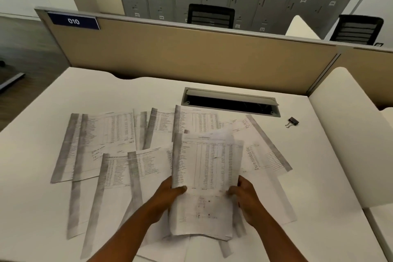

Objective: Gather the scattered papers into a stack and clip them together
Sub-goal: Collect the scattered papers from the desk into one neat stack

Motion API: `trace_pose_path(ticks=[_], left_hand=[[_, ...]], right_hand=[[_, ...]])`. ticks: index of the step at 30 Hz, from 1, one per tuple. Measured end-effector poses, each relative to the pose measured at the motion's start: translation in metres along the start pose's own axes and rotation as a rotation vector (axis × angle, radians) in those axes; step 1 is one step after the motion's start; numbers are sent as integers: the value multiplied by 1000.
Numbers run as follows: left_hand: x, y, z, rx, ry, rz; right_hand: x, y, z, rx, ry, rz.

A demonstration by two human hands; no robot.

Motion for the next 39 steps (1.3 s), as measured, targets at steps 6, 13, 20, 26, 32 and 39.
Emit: trace_pose_path(ticks=[6,13,20,26,32,39], left_hand=[[1,-5,-5,132,-176,-122],[24,29,-67,564,-219,-168],[33,57,-113,845,-152,-147],[29,62,-113,887,-105,-144],[15,45,-88,735,-180,-229],[22,45,-71,738,-234,-221]], right_hand=[[4,0,0,-31,-22,-56],[-14,38,69,-298,-83,-262],[-16,59,113,-528,-15,-389],[6,58,106,-506,-73,-396],[14,43,85,-460,-37,-332],[2,36,72,-407,-83,-343]])
Point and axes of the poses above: each hand's wrist, its own y-axis away from the middle knuckle, its own x-axis out of the palm, z = x × y, the point moved 6 cm from there along -y, towards the middle knuckle, and after that the axes turned 15 degrees about y, right-handed, at the moved point
